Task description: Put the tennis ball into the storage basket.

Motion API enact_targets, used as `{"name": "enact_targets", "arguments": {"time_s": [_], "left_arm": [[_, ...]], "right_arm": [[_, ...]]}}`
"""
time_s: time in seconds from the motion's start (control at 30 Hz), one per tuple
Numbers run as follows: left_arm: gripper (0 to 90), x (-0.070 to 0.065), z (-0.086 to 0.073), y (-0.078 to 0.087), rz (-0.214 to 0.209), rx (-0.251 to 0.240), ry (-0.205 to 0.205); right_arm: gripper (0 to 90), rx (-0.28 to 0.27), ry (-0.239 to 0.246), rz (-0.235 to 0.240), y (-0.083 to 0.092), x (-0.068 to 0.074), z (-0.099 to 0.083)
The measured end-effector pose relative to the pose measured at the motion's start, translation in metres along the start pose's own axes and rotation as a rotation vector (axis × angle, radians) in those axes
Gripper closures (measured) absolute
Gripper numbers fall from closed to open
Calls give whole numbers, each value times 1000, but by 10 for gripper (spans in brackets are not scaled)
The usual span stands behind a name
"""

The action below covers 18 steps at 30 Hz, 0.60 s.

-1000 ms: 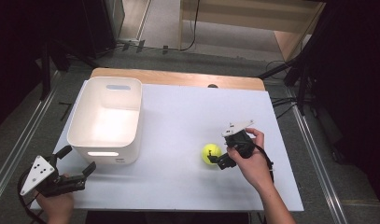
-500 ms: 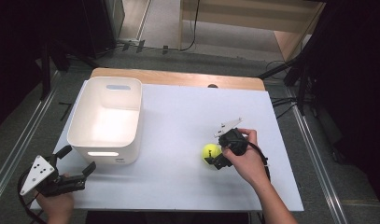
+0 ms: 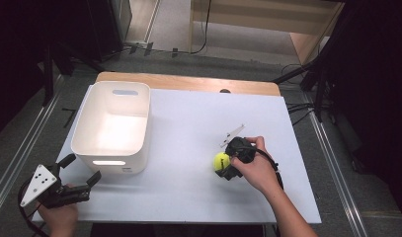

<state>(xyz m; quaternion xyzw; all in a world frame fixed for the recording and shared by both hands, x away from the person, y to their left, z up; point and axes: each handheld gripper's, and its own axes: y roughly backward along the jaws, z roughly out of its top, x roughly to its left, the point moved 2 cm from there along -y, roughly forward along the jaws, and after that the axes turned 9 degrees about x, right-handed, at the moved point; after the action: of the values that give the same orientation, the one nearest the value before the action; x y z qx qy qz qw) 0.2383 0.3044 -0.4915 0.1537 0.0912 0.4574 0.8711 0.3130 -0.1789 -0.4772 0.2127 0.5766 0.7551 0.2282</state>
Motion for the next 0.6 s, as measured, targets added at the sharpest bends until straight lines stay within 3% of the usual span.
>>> {"name": "enact_targets", "arguments": {"time_s": [0.1, 0.17, 0.6], "left_arm": [[0, 0, 0, 0, 0, 0, 0], [0, 0, 0, 0, 0, -1, 0], [0, 0, 0, 0, -2, -1, 0]], "right_arm": [[0, 26, 4, 7, -4, 0, 1], [67, 38, 2, 0, -5, 0, 2], [67, 86, 14, -24, -16, -1, 5]]}}
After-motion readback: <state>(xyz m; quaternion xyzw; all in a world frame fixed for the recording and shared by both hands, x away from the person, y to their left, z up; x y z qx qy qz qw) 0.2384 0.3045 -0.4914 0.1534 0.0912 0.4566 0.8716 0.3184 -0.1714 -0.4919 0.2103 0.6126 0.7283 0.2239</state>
